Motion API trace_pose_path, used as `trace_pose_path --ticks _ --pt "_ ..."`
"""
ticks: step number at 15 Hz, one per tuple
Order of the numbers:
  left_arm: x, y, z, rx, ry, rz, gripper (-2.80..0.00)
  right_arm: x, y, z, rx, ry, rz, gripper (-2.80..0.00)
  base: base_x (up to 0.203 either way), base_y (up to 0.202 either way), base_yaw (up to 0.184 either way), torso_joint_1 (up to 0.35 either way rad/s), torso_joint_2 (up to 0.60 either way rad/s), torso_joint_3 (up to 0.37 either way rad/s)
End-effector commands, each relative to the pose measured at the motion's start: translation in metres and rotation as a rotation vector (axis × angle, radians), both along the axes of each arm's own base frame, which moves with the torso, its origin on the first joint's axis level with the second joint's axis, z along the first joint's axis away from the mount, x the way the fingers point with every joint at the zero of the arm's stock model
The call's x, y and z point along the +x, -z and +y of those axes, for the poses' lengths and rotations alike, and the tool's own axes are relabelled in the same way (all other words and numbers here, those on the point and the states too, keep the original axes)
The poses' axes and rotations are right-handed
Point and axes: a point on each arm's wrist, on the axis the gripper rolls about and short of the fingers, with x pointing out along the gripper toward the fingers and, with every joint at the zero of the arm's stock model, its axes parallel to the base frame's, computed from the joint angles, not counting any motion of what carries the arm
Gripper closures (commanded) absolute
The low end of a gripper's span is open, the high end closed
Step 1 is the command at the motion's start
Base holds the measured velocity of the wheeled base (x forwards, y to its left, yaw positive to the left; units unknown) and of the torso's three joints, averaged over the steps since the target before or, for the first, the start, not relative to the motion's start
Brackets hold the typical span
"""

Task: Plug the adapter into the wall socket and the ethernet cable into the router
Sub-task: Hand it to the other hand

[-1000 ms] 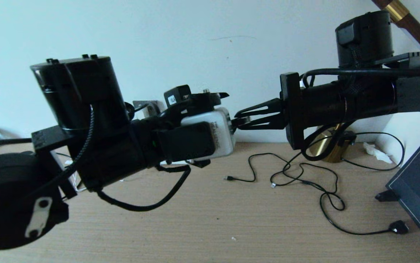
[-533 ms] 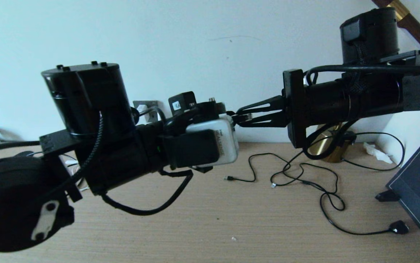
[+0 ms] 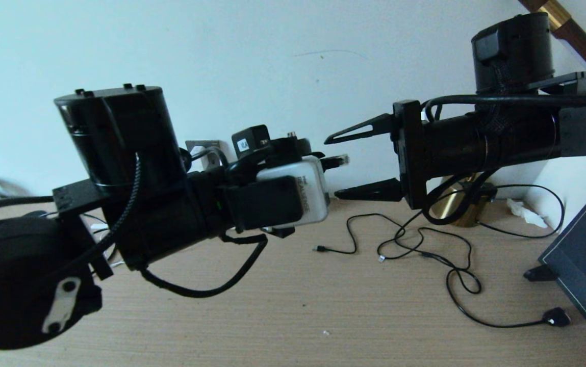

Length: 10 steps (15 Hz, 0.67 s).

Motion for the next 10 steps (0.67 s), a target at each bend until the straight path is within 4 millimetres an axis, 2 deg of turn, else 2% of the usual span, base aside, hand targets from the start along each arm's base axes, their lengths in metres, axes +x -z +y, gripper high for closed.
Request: trace_pose_path --ticks 1,4,6,8,10 --pt "-0.001 -0.001 0.001 -0.001 0.001 -0.008 0.0 0.0 0.001 0.0 0.001 -0.001 0.012 -2.8 0.0 0.0 0.0 0.0 0.0 0.0" --pt "-0.007 0.009 0.007 0.001 -0.001 0.044 0.0 0.001 0.003 -0.001 -0.009 0.021 0.009 -2.8 0.0 0.0 0.0 0.0 0.0 0.0" --pt "-0.017 0.021 0.017 -0.063 -0.003 0.189 0.0 -0.001 0.002 -0.005 -0.043 0.119 -0.023 -2.8 0.0 0.0 0.0 0.0 0.0 0.0" --pt "-0.033 0.038 0.031 -0.157 -0.019 0.396 0.0 -0.005 0.002 -0.009 -0.124 0.22 -0.166 -2.8 0.0 0.0 0.0 0.0 0.0 0.0" --pt "-0.048 0.047 0.045 -0.249 -0.036 0.566 0.0 -0.008 0.007 -0.014 -0.263 0.357 -0.3 -2.8 0.0 0.0 0.0 0.0 0.0 0.0"
